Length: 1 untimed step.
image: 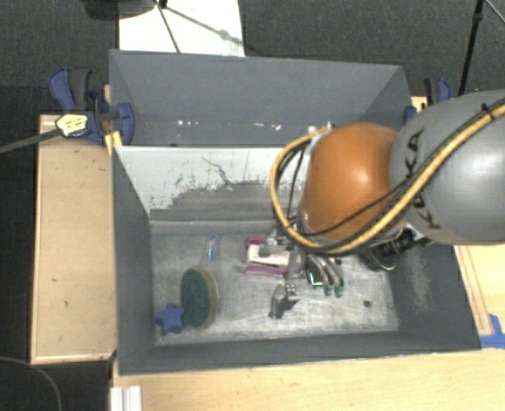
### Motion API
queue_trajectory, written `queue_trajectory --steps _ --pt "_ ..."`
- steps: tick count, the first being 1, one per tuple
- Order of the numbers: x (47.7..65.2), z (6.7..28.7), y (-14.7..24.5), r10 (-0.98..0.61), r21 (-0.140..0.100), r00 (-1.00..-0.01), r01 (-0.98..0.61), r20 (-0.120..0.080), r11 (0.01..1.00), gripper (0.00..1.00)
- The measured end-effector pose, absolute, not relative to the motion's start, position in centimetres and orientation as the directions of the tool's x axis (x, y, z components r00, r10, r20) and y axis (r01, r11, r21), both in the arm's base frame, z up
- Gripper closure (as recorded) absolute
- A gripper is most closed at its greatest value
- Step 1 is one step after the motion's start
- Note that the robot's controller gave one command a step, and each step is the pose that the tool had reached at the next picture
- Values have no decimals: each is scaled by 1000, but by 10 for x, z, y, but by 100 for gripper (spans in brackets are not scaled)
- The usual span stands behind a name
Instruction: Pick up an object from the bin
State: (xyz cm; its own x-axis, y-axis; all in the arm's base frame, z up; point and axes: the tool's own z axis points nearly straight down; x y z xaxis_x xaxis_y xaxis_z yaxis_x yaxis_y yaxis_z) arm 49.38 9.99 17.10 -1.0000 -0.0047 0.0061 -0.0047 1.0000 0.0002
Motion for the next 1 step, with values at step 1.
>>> queue_trajectory --steps 1 --pt "550 122 70 -189 -1 -982 -189 -3 982 0"
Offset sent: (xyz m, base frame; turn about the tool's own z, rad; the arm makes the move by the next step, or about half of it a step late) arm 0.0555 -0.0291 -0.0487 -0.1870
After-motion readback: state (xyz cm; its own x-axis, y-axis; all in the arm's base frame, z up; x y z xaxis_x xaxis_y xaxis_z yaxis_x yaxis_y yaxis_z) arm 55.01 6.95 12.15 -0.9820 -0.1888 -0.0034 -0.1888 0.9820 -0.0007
